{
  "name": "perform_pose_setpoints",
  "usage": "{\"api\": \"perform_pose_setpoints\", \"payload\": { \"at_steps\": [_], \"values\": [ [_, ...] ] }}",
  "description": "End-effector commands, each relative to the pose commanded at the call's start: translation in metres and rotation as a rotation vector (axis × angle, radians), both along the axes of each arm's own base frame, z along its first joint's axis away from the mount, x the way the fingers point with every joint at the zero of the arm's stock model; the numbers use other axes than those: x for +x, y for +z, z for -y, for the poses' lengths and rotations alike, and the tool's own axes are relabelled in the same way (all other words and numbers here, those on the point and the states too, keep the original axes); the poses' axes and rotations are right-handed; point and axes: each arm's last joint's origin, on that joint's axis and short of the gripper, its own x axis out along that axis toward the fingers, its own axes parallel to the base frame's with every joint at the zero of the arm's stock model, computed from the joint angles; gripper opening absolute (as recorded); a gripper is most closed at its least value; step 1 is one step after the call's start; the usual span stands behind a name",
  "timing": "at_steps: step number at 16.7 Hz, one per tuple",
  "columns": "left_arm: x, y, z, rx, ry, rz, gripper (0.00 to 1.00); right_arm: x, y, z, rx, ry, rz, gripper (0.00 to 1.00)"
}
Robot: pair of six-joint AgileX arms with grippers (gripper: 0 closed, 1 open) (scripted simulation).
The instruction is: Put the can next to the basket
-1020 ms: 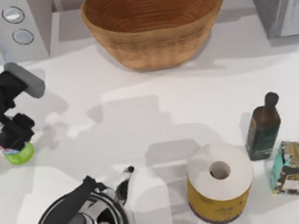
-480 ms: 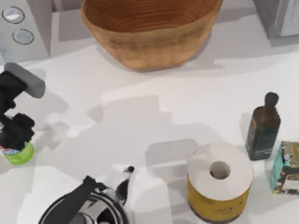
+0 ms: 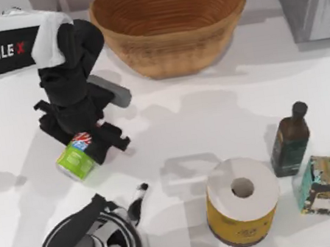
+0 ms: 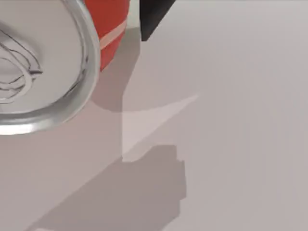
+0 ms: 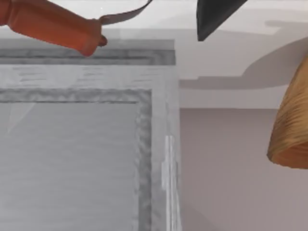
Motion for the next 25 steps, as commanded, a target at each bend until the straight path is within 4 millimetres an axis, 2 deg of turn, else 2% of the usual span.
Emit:
{"api": "perform_pose_setpoints", "payload": {
  "at_steps": [3, 5, 7, 9, 11, 13, 15, 22, 25],
  "values": [
    [-0.009, -0.016, 0.063, 0.039, 0.145, -0.043, 0.0, 0.0, 0.0, 0.0, 0.0, 0.0, 0.0, 1.0],
    [-0.015, -0.018, 0.099, 0.07, 0.266, -0.054, 0.0, 0.0, 0.0, 0.0, 0.0, 0.0, 0.0, 1.0],
    [-0.02, -0.012, 0.128, 0.092, 0.392, -0.047, 0.0, 0.0, 0.0, 0.0, 0.0, 0.0, 0.0, 1.0],
    [-0.02, 0.006, 0.148, 0.089, 0.502, -0.019, 0.0, 0.0, 0.0, 0.0, 0.0, 0.0, 0.0, 1.0],
    [-0.017, 0.03, 0.159, 0.066, 0.593, 0.02, 0.0, 0.0, 0.0, 0.0, 0.0, 0.0, 0.0, 1.0],
    [-0.014, 0.052, 0.162, 0.04, 0.658, 0.055, 0.0, 0.0, 0.0, 0.0, 0.0, 0.0, 0.0, 1.0],
    [-0.011, 0.064, 0.161, 0.026, 0.688, 0.075, 0.0, 0.0, 0.0, 0.0, 0.0, 0.0, 0.0, 1.0],
    [-0.013, 0.063, 0.163, 0.032, 0.677, 0.069, 0.0, 0.0, 0.0, 0.0, 0.0, 0.0, 0.0, 1.0],
    [-0.022, 0.047, 0.168, 0.083, 0.651, 0.022, 0.0, 0.0, 0.0, 0.0, 0.0, 0.0, 0.0, 1.0]
  ]
}}
